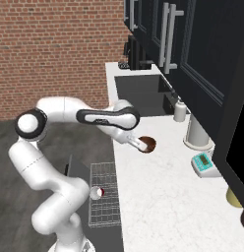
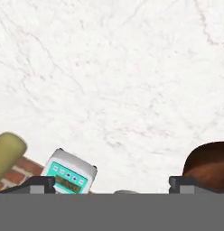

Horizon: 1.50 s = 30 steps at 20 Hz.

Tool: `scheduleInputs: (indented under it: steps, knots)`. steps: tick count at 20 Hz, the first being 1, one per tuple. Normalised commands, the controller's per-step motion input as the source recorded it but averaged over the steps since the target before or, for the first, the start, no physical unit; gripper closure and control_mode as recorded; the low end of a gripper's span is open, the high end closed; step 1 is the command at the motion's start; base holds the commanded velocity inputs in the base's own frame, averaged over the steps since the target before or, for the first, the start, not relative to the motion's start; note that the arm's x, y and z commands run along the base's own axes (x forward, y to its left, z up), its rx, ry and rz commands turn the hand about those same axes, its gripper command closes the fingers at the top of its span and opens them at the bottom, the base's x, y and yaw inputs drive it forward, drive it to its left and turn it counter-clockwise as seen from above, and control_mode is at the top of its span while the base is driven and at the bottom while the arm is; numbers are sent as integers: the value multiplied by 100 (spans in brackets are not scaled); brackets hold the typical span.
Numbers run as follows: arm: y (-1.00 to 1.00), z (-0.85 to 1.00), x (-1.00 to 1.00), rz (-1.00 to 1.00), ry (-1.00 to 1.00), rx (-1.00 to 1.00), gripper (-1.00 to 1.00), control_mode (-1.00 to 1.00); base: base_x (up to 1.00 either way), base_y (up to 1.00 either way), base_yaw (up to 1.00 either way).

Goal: Pick up the cup and bowl from the counter, place them in the dishwasher, and close the dishwasher door.

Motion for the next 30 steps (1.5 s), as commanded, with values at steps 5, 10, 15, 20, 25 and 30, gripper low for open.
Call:
scheduleInputs:
  steps: [5,10,15,20,25,30]
  knots:
    - [0,56,51,0,47,36,-100,-100,0,0,0]
    - [0,65,53,0,40,35,-100,-100,0,0,0]
    - [0,72,51,0,34,33,-100,-100,0,0,0]
    - [0,70,59,0,31,34,-100,-100,0,0,0]
    - [1,72,66,0,28,40,-100,-100,0,0,0]
    - [8,77,72,0,20,40,-100,-100,0,0,0]
